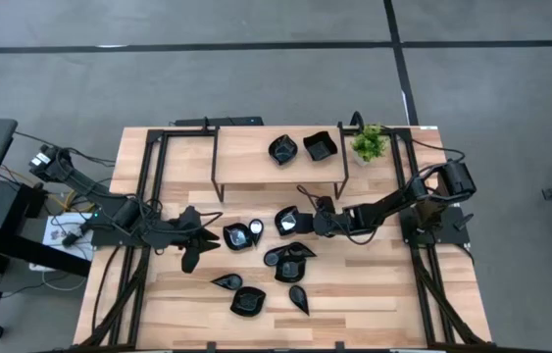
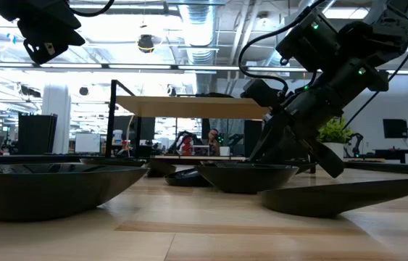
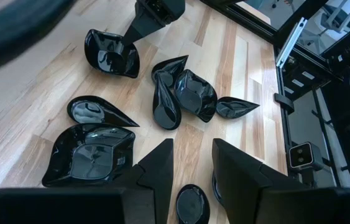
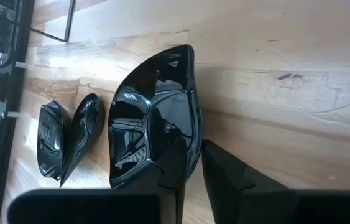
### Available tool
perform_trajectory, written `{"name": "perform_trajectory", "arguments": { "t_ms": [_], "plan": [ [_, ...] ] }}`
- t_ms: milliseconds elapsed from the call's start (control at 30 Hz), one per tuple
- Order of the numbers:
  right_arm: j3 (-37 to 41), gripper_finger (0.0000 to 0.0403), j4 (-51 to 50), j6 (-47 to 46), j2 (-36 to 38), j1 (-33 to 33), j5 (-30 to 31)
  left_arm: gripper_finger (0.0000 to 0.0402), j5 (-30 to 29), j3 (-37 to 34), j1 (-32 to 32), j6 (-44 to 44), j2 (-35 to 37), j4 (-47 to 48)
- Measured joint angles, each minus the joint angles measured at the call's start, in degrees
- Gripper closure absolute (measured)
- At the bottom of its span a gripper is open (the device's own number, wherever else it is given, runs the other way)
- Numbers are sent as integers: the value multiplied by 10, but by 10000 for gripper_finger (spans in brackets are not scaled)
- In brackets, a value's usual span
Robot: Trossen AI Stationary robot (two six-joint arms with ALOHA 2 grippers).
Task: Pick & Place Mini shaped plates
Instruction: Stack the black leaf shaped plate on the black leaf shaped plate on the shelf
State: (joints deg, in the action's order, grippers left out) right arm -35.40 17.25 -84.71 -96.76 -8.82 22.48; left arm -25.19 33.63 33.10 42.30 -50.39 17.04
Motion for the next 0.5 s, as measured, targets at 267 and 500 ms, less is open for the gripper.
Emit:
{"name": "perform_trajectory", "arguments": {
  "t_ms": [267, 500],
  "plan": [
    [0, 398, 14, 2, 1, -1, 0, 289, 0, 0, 0, 0, 0, 0],
    [0, 395, 34, 7, 1, -1, -1, 289, 0, 0, 0, 0, 0, 0]
  ]
}}
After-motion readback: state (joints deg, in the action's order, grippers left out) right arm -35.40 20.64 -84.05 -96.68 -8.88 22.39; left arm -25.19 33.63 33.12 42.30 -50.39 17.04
